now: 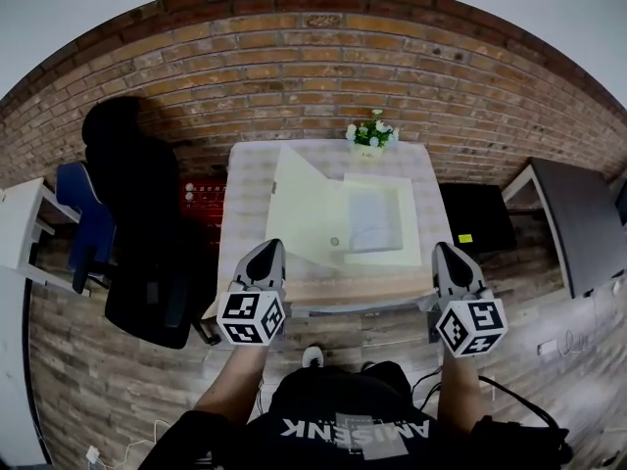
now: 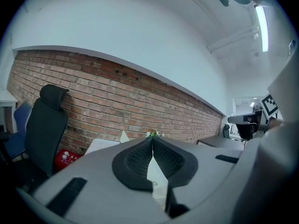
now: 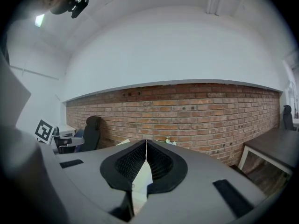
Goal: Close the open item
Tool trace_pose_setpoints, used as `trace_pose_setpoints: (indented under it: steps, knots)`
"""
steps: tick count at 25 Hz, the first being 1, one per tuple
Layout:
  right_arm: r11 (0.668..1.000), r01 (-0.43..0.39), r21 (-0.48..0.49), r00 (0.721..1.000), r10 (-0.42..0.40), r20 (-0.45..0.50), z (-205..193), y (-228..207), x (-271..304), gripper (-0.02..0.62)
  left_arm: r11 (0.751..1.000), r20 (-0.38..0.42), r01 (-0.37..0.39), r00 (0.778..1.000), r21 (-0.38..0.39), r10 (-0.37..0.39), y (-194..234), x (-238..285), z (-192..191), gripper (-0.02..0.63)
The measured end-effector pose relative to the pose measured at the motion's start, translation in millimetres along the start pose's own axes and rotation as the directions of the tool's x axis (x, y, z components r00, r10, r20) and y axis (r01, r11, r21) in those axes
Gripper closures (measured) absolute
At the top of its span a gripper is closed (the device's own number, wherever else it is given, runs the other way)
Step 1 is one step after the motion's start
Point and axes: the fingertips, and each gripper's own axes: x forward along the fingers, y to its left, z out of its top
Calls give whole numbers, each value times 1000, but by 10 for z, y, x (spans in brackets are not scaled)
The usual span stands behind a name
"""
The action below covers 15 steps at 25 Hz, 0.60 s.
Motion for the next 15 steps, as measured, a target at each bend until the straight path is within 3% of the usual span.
trace_pose_setpoints:
  steps: [4,15]
  knots:
    - [1000,-26,-6,1000,26,-2,23,-57,171,554,1000,-14,-8,1000,6,8,5,45,-27,592]
    - [992,-128,-10,992,128,2,88,-374,562,554,988,-18,-153,988,-2,153,100,195,-37,592]
